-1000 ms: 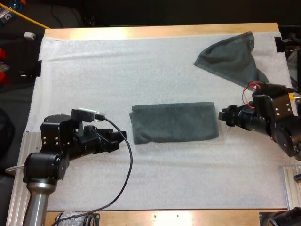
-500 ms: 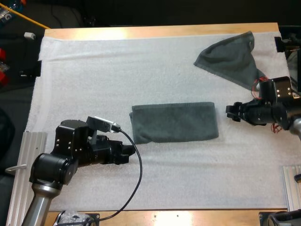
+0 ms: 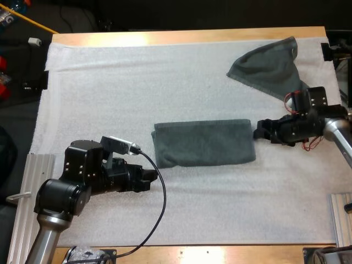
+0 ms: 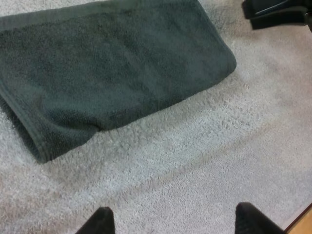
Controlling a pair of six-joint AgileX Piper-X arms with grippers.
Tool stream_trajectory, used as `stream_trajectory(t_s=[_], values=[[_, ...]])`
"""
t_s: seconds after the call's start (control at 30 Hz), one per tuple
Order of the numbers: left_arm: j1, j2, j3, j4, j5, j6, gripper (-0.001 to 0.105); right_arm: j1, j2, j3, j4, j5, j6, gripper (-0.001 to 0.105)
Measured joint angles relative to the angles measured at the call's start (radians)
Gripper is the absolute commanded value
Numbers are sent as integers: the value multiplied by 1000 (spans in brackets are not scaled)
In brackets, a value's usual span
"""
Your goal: Pick towel from pile, fold and stack
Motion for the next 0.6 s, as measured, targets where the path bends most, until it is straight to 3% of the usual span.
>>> stream_trajectory(t_s=[0.6], values=[[0, 0, 0, 4, -6, 0, 51, 138, 153, -10, -174, -65, 178, 61]])
